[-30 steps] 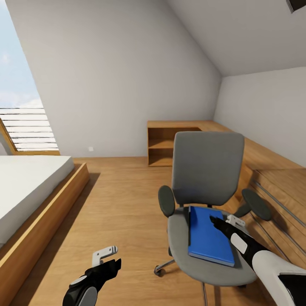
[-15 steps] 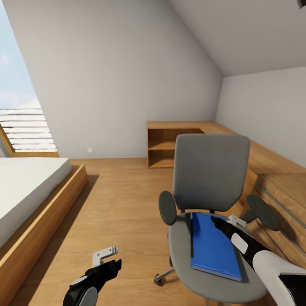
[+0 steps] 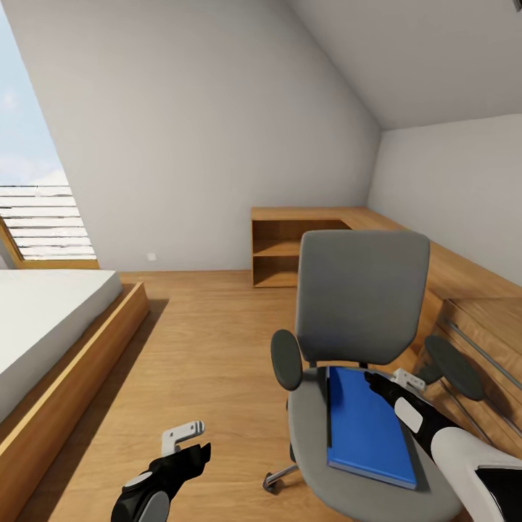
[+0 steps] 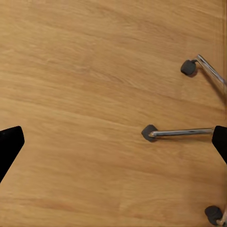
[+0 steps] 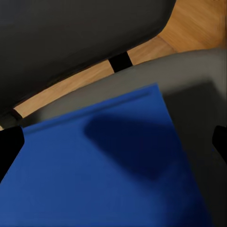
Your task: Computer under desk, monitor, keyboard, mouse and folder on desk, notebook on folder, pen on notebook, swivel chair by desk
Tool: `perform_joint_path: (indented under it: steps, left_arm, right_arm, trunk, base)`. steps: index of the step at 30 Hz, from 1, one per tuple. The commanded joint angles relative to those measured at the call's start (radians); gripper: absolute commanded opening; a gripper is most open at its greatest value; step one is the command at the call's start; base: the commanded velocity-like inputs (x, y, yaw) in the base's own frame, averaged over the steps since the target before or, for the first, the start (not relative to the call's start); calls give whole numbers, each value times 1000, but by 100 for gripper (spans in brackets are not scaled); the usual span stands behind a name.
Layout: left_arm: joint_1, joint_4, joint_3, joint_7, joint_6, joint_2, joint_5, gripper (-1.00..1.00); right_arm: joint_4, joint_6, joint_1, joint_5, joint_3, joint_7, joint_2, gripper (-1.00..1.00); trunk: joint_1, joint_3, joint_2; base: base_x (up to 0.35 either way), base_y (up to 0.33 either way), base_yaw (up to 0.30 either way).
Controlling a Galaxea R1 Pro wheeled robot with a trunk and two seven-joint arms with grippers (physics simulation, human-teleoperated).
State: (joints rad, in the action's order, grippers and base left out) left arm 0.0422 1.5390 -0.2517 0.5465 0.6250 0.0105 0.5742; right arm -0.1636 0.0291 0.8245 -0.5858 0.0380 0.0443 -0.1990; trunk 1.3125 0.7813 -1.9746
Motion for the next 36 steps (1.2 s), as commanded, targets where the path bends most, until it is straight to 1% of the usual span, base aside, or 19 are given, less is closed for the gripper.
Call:
perform_joint_path:
  steps: [1,4,12,16,27,36]
  left_arm:
    - [1,1,-5,10,1,0,10,100]
    - [1,1,-18,11,1,-1,10,100]
    - [1,6,-24,14,1,0,9,100]
    - [1,9,-25,18,1,0,9,100]
    - [1,9,-26,21,1,1,8,100]
    - [1,9,-36,20,1,0,8,100]
  right_arm:
    - [1,3,1,-9,4,3,0,100]
    - [1,3,1,-9,5,-3,0,100]
    - [1,3,1,-9,5,-35,0,100]
    - [1,3,1,-9,5,-55,0,100]
    - [1,2,1,-9,5,-61,1,100]
    - [1,2,1,-9,5,-61,1,100]
  trunk:
    - [0,1,0]
    - [0,1,0]
    - [0,1,0]
    - [15,13,-28]
    - [57,48,-105]
    - [57,48,-105]
  base:
    - [51,0,0]
    - [25,0,0]
    - [6,0,0]
    - [0,0,0]
    - [0,0,0]
    - [0,0,0]
